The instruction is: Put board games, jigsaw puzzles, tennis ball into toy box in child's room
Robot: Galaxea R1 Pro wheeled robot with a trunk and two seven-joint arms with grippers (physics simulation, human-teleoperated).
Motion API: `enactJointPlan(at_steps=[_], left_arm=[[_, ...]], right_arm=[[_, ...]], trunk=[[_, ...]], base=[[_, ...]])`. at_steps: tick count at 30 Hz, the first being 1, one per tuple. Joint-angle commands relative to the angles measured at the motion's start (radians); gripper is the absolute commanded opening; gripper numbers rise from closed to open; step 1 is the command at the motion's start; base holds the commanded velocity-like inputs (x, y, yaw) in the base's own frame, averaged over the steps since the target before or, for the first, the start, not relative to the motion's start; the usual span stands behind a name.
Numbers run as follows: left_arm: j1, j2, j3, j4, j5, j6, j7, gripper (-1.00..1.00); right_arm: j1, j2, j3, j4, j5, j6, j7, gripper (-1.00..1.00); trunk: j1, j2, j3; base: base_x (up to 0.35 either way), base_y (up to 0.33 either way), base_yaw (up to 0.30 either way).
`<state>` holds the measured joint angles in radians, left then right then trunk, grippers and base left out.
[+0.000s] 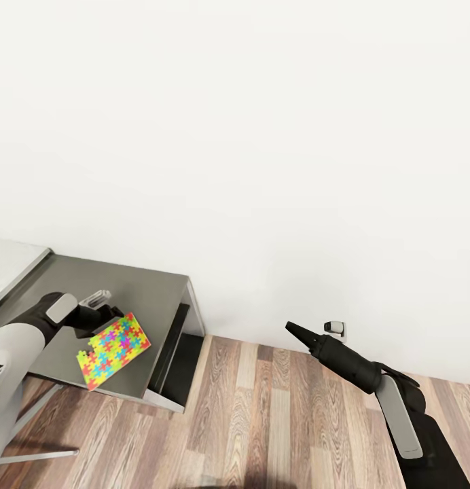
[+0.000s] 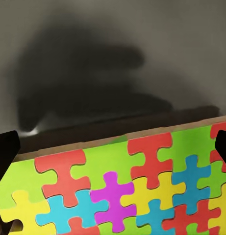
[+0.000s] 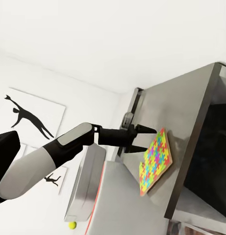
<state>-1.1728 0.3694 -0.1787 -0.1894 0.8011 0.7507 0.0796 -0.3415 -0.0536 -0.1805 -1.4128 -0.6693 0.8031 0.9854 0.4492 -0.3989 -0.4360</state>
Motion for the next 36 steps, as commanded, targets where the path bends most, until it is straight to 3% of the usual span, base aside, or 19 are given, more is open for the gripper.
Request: enactJointPlan(at_steps=[1, 36], left_arm=[[0.001, 0.0, -0.007, 0.021, 0.013, 0.004, 0.008, 1.0], [0.001, 0.001, -0.006, 0.021, 0.027, 0.003, 0.006, 1.0]], right_arm=[[-0.001, 0.0, -0.001, 0.0, -0.003, 0.005, 0.001, 1.0], [-0.001, 0.0, 0.0, 0.0, -0.001, 0.005, 0.001, 1.0]], trunk=[[0.001, -0.001, -0.002], [0.001, -0.001, 0.0]], base=[[-0.056, 0.0, 0.0], [-0.017, 0.014, -0.007]])
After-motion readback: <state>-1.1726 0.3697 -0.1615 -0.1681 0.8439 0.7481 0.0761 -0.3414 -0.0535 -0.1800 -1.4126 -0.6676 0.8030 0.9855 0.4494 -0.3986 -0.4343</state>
